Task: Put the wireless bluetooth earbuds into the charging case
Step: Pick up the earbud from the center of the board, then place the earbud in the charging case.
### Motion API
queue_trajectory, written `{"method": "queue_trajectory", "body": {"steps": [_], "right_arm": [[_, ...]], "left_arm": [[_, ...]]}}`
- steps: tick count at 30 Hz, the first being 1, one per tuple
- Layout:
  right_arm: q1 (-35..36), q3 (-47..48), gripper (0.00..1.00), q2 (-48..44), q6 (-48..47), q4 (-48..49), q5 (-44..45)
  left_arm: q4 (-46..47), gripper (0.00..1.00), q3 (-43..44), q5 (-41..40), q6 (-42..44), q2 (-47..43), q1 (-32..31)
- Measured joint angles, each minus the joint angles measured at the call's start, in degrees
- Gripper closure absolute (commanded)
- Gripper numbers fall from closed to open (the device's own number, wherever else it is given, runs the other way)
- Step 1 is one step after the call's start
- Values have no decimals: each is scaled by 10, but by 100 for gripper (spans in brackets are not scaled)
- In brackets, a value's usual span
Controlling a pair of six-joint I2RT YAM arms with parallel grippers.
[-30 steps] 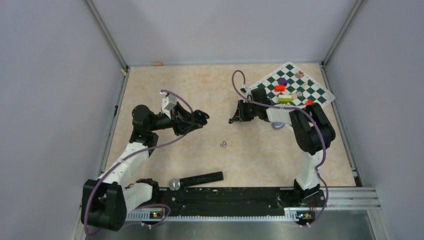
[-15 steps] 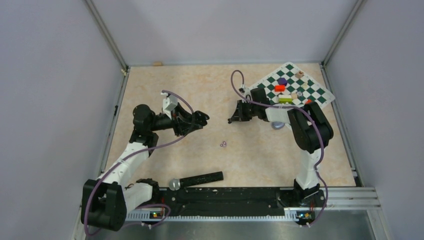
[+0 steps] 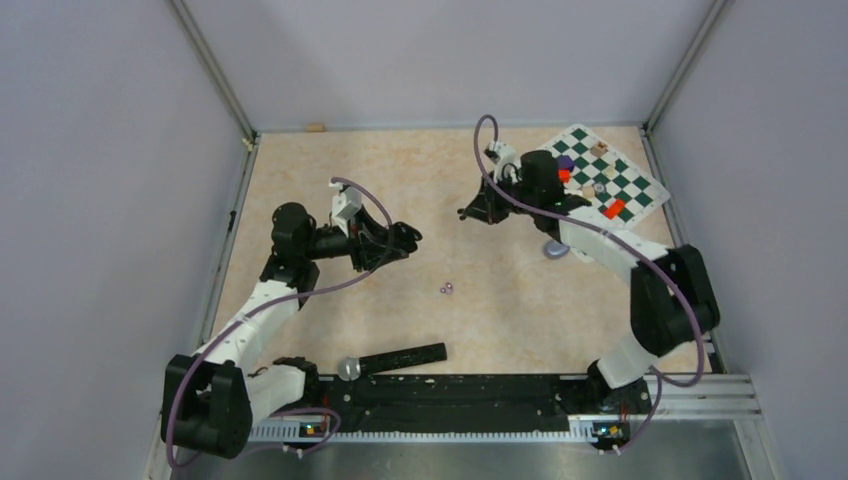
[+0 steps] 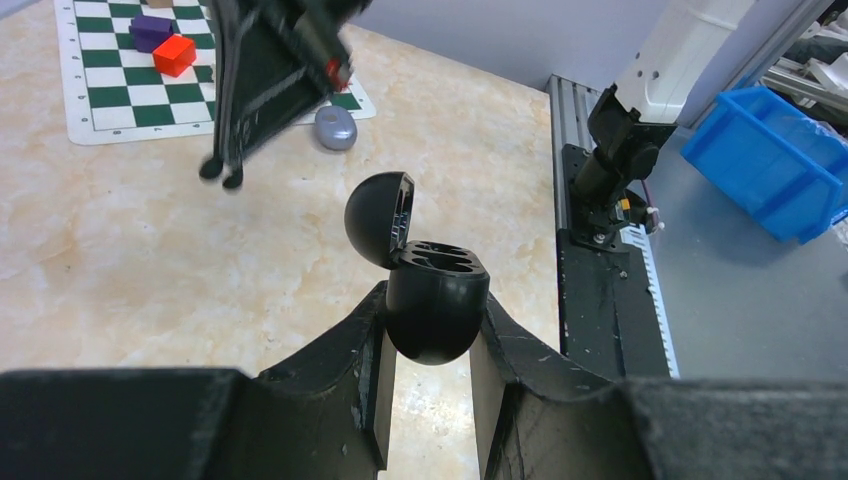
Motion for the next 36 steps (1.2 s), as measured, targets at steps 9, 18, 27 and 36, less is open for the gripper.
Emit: {"method": "queue_trajectory", "body": {"steps": [9,18,27,36], "right_arm": [[17,43,100,-209,-121,-25,-10],[72,56,100,-265,-227,-72,-68],[160,10,100,-272,-285,-109,-66],[189,3,100,-241,-281,-90,-52]], "left_arm": [[-50,100,20,-9,25,10,-20],[-73,100,21,-7,39,25,-23],[-98,100,23,-4,61,48,-35],[-111,100,31,5,70,48,-40]]}}
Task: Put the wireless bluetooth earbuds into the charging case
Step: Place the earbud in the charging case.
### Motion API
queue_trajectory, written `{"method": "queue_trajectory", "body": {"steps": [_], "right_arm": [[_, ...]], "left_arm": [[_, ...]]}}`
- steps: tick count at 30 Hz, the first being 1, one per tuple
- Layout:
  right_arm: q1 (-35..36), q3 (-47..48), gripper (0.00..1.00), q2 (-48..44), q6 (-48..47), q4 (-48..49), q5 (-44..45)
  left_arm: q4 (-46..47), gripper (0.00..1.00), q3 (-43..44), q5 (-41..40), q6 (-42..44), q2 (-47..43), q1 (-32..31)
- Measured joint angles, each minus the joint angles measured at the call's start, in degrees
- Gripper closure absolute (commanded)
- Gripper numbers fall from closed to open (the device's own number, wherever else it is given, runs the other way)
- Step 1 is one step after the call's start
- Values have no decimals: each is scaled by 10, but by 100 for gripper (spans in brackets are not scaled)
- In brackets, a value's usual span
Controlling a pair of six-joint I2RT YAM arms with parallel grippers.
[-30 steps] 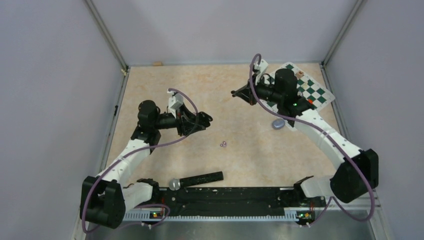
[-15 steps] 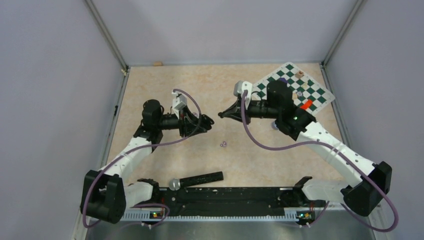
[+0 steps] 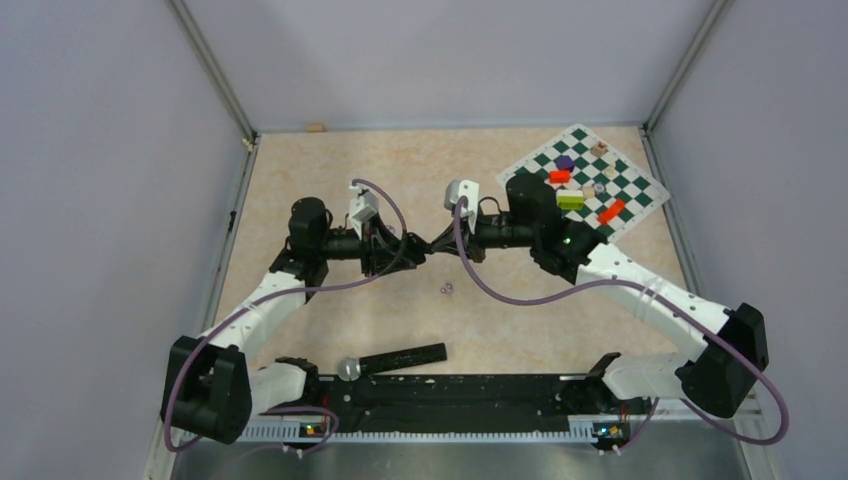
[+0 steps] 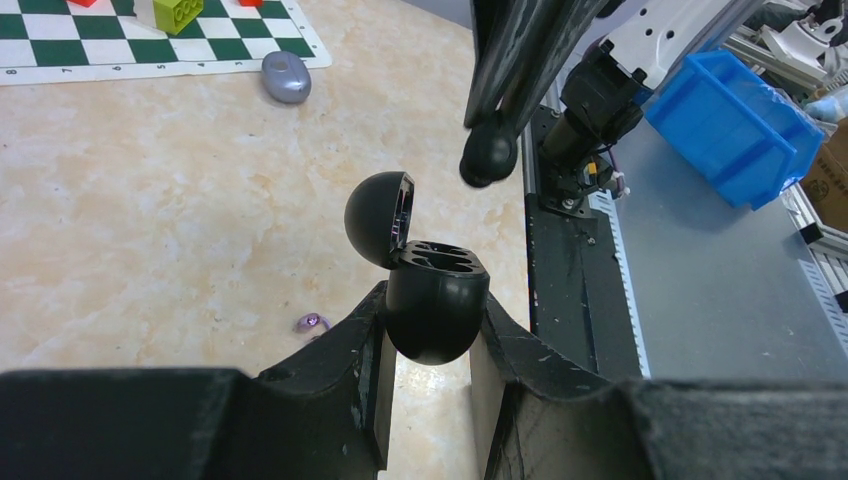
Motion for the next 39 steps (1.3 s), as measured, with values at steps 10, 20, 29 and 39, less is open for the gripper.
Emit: {"method": "queue_trajectory", "body": {"steps": [10,20,29,39], "right_arm": [[16,-21,100,33,19,32,22],[21,-23,100,35,21,40,21],[33,-23,100,45,21,43,19],[36,-23,77,51,16,37,19]], "left_arm": [[-2,100,0,14,3,0,0],[-5,100,0,15,3,0,-1],[-13,100,0,17,3,0,-1],[-20,100,0,18,3,0,-1]]}}
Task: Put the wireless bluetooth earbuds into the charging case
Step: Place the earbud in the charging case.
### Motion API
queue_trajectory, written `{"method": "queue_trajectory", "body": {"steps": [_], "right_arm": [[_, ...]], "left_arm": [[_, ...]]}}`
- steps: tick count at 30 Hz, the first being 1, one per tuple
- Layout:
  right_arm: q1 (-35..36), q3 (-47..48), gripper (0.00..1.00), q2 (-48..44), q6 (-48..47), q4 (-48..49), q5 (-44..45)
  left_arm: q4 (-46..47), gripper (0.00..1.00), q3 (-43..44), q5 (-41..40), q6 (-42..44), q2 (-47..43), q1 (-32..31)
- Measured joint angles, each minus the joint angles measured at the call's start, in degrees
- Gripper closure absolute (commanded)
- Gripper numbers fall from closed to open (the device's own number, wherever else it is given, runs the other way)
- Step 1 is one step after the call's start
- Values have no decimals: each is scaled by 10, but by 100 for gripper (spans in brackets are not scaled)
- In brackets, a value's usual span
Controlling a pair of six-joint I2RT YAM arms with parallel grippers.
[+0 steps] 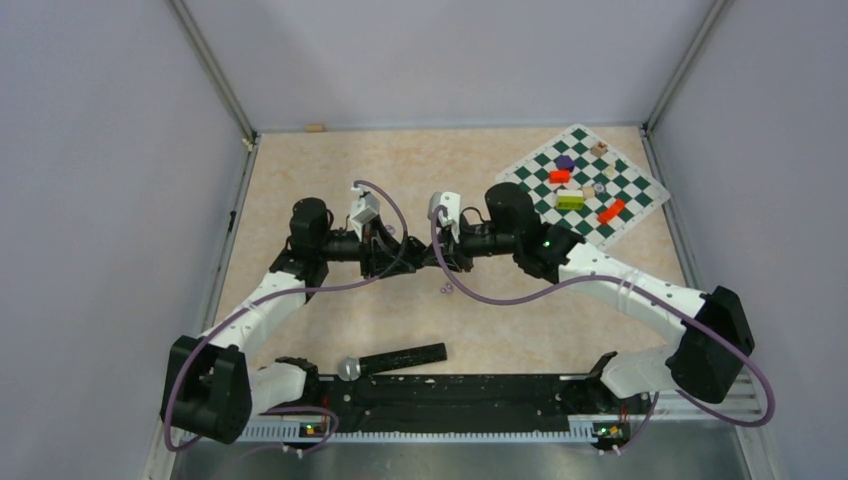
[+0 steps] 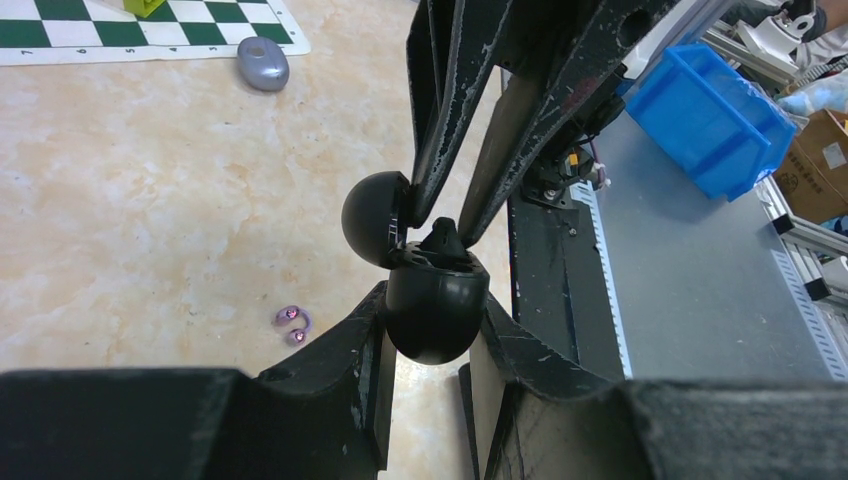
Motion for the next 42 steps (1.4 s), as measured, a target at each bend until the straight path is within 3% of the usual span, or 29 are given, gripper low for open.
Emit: {"method": "queue_trajectory", "body": {"steps": [9,14,17,42], "right_arm": [[1,27,75,-20,-17,-70,5],[-1,43,94,-60,-26,-78,8],[-2,43,100,-71,-24,-71,8],[0,7,100,-6,11,-6,10]], "left_arm": [[-1,100,0,0,4,-1,0],[-6,100,5,0,11,-1,0],[-8,100,8,1,14,-1,0],[-38,100,14,-3,36,-1,1]]}}
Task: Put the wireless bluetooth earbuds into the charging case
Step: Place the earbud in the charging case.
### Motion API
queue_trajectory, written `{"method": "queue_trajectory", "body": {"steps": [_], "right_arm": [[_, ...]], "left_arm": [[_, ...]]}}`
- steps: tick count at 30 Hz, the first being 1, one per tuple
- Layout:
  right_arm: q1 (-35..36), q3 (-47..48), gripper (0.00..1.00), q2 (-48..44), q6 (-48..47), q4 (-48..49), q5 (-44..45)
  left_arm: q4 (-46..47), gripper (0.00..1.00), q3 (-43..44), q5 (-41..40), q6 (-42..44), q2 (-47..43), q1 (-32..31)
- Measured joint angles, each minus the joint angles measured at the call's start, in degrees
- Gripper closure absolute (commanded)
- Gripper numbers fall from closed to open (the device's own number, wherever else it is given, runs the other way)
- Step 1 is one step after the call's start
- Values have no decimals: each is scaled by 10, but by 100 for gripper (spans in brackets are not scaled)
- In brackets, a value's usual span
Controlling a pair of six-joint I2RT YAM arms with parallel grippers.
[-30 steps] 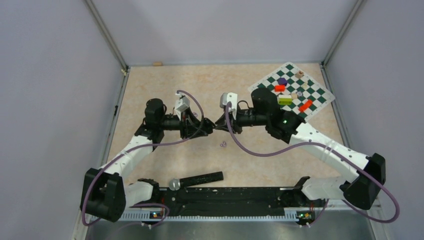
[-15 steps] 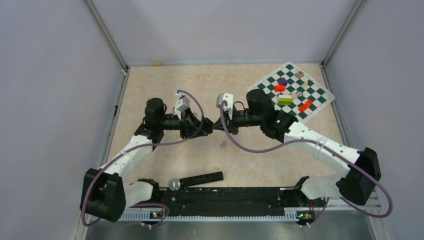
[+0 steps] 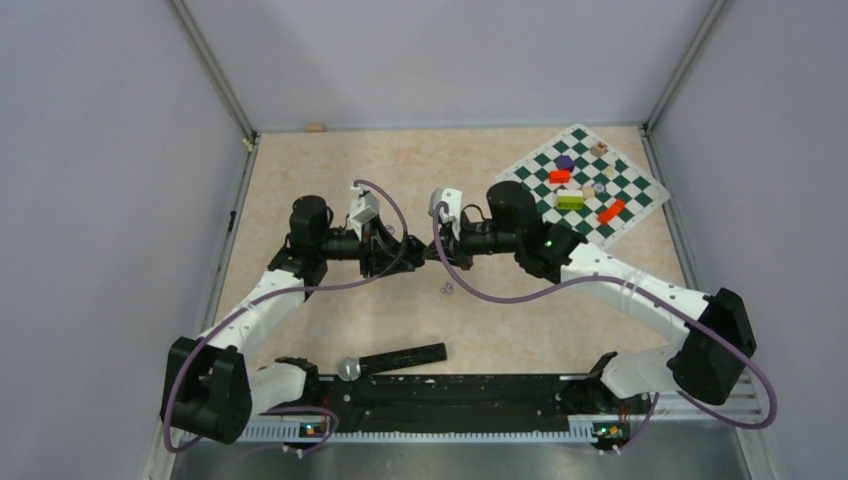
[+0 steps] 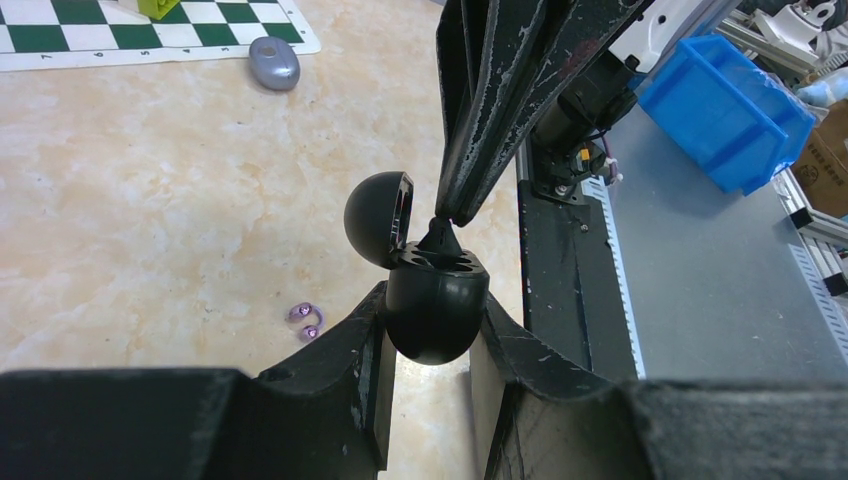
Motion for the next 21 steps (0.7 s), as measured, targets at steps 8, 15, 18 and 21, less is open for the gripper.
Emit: {"method": "queue_trajectory", "body": {"steps": [8,15,18,21], "right_arm": [[3,0,100,2,4,2,8],[2,42,69,-7,-6,-66,7],[-10,76,52,-33,-13,-93,8],[-40,111,43,-47,-7,-91,16]], "left_arm": [[-5,100,0,-2,2,0,3],[-45,100,34,0,19,0,28],[-71,100,54,0,38,-8,52],[-118,100,75,0,71,-25,80]]}}
